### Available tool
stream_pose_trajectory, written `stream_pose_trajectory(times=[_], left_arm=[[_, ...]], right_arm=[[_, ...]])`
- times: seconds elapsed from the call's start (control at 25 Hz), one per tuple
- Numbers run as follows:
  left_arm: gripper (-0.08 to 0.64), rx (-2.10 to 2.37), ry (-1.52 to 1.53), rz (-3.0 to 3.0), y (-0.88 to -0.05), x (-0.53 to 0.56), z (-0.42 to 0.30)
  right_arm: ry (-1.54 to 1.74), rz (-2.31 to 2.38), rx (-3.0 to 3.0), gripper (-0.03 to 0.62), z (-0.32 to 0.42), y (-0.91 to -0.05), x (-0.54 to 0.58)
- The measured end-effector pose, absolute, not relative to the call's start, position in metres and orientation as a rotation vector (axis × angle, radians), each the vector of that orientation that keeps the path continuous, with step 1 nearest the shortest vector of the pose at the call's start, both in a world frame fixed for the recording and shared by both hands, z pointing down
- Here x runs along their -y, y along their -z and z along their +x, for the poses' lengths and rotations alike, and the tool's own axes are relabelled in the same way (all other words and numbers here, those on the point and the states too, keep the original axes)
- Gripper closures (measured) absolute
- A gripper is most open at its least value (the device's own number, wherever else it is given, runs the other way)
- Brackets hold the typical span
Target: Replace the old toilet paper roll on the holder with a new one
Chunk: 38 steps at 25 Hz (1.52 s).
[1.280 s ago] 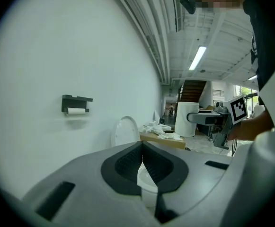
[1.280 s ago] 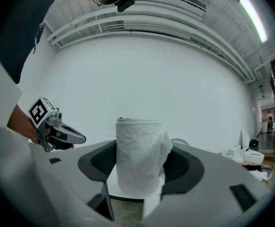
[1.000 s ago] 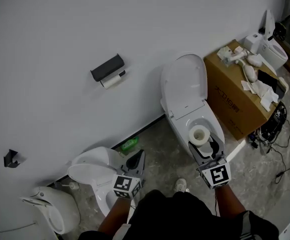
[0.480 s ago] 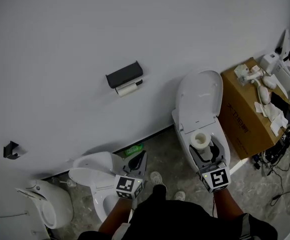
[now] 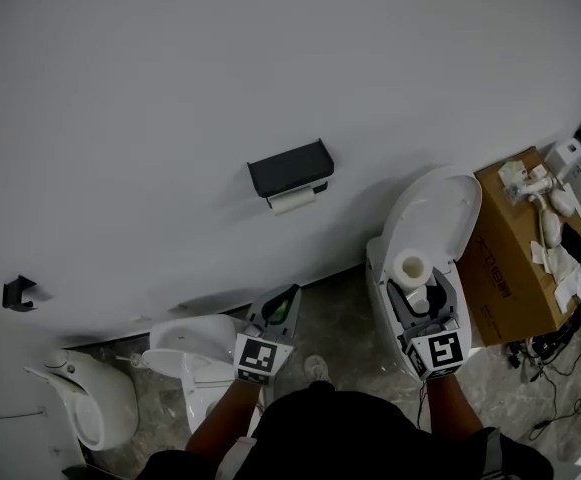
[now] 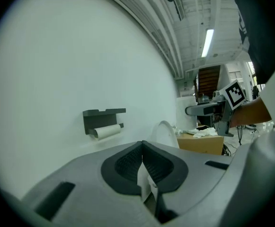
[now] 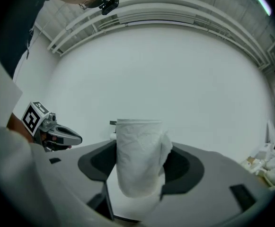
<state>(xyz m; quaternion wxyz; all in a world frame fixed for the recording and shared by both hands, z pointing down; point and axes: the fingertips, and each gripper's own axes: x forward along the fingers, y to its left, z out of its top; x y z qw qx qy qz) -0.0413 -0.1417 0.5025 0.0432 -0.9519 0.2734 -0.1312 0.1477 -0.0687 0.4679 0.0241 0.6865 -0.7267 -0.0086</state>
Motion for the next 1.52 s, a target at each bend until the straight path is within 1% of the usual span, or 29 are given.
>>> stream_pose_trajectory(times=[0.28, 0.64, 0.76, 1.12, 1.28, 1.36, 1.44, 1.52], left_arm=[[0.560, -0.773, 0.401, -2.869, -0.503, 0.177, -0.039], [0.560, -0.679, 0.373, -2.840, -0.494, 0.198, -0.032], [0.560, -0.748, 0.346, -2.872, -0.492, 0.213, -0.032], [0.560, -1.080, 0.448, -2.720, -0.493, 0.252, -0.035], [0.555, -1.128, 0.539, -2.539, -0.492, 0.259, -0.025], [0.529, -1.105, 0.584, -2.477, -0.492, 0.262, -0.015], [0.454, -1.083, 0.641, -2.427, -0.493, 0.267, -0.006], [0.406, -1.063, 0.710, -2.339, -0.494, 0.271, 0.002]], right_arm=[[-0.058, 2.163, 2.267, 0.319, 0.138, -0.463, 0.126], [-0.031, 2.120, 2.263, 0.318, 0.128, -0.463, 0.167], [-0.002, 2.092, 2.270, 0.318, 0.130, -0.463, 0.179], [-0.053, 1.992, 2.416, 0.318, 0.135, -0.455, 0.208], [-0.075, 1.930, 2.478, 0.318, 0.137, -0.457, 0.216], [-0.090, 1.903, 2.507, 0.318, 0.138, -0.458, 0.218], [-0.117, 1.884, 2.541, 0.318, 0.141, -0.459, 0.220], [-0.154, 1.881, 2.576, 0.318, 0.146, -0.457, 0.220]])
